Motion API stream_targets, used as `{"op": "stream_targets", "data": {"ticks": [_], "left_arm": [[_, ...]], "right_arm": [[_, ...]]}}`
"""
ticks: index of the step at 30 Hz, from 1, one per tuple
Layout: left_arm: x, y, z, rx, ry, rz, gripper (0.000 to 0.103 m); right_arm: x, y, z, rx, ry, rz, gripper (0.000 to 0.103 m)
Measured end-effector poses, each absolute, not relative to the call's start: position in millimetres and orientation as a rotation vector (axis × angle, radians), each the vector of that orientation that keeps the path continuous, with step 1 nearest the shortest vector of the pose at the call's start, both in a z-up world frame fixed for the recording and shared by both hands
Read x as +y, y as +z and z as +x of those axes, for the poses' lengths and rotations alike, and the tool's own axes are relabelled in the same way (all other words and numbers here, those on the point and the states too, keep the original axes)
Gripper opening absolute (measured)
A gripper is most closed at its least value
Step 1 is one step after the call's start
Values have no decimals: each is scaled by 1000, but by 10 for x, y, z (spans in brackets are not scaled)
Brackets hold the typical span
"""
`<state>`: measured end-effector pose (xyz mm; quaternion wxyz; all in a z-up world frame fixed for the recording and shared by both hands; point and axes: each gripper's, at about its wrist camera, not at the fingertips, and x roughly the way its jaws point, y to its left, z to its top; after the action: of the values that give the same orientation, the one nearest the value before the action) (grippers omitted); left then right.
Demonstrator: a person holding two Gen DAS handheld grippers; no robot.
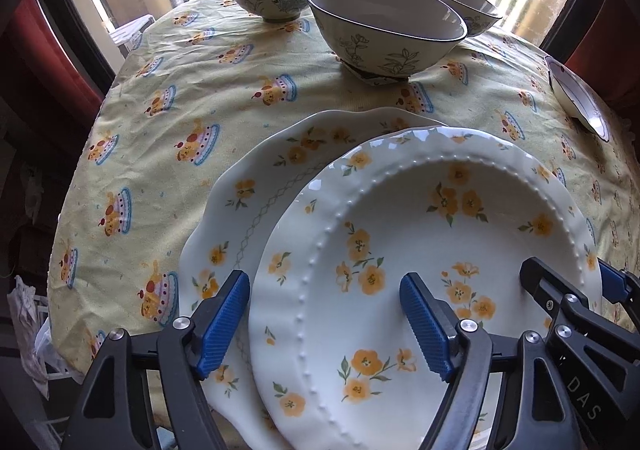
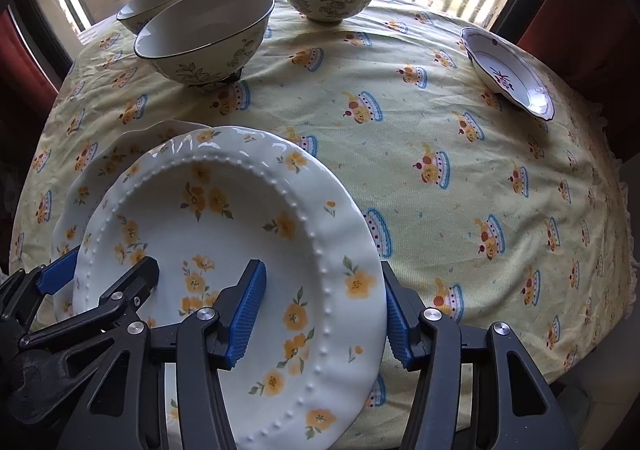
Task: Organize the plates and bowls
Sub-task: 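Lower the beaded plate onto the flowered plate and open both grippers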
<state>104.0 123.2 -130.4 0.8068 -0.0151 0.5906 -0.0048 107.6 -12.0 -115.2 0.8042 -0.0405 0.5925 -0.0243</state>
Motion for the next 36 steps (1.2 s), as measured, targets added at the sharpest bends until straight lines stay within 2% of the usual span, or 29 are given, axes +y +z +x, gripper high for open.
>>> {"op": "stream_targets", "data": {"ticks": [6,8,11,13,30,33,34,36], "left_arm": [[1253,-1230,1040,1275,-20,-6,81],[1274,-1140,1026,1251,-29,-4,81],[1320,-1060,1034,1229,-45,-7,82],[1345,-1051,1036,1230,-61,-11,82],[1504,-1024,976,1236,-80,-6,82],[1472,-977,952,1228,-93,8,86],[1465,-952,946,1222,-85,17,86],[1462,-897,939,1210,-90,11,86]], "right_arm": [[-148,-1040,991,1231,-58,-62,57],[-176,-972,966,1211,-69,-46,40],[-170,-943,939,1202,-58,-36,31],[-146,-975,926,1211,-66,-33,30],[28,-1065,992,1231,-71,-3,33],[23,-1026,956,1237,-47,42,42],[30,-1002,934,1231,-45,45,52],[15,-949,890,1216,-71,44,57]]}}
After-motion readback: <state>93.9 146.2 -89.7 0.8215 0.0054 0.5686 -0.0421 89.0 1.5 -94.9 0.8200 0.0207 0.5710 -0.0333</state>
